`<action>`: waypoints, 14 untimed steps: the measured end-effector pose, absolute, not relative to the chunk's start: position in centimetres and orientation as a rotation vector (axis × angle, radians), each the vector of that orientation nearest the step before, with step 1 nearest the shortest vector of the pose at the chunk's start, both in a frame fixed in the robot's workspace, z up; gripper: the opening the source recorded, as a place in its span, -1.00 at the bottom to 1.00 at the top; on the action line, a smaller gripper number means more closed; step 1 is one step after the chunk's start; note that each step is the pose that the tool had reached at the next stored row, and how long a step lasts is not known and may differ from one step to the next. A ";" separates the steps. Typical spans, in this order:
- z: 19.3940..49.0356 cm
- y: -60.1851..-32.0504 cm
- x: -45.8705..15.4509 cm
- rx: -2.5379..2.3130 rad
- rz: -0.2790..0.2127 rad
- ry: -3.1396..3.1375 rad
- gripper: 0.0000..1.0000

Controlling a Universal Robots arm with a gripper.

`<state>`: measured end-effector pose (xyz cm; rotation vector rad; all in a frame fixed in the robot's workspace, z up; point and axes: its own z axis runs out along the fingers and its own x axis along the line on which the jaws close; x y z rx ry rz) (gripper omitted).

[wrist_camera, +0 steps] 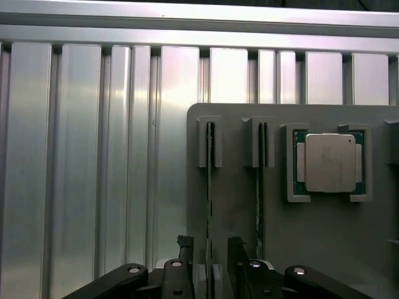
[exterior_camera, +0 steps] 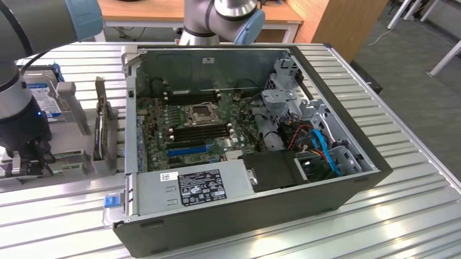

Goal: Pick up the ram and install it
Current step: 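Pick up the ram and move it above insertion slot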

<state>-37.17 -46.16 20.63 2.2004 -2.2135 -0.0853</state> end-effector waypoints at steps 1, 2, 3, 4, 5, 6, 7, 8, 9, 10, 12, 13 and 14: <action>20.6 -46.2 -37.0 2.200 -0.086 -2.213 -0.29; 20.6 -46.2 -36.9 2.200 -0.086 -2.213 -0.29; 20.6 -46.2 -36.8 2.200 -0.086 -2.213 -0.29; 20.6 -46.2 -36.8 2.200 -0.086 -2.213 -0.29; 20.6 -46.2 -36.8 2.200 -0.086 -2.213 -0.29; 20.6 -46.2 -36.8 2.200 -0.086 -2.213 -0.29; 20.6 -46.2 -36.8 2.200 -0.086 -2.213 -0.29; 20.6 -46.2 -36.8 2.200 -0.086 -2.213 -0.29; 20.5 -46.2 -36.8 2.200 -0.086 -2.213 -0.29; 20.5 -46.2 -36.8 2.200 -0.086 -2.213 -0.29; 20.3 -46.2 -36.8 2.200 -0.086 -2.213 -0.29; 20.2 -46.2 -36.8 2.200 -0.086 -2.213 -0.29; 20.2 -46.2 -36.8 2.200 -0.086 -2.213 -0.29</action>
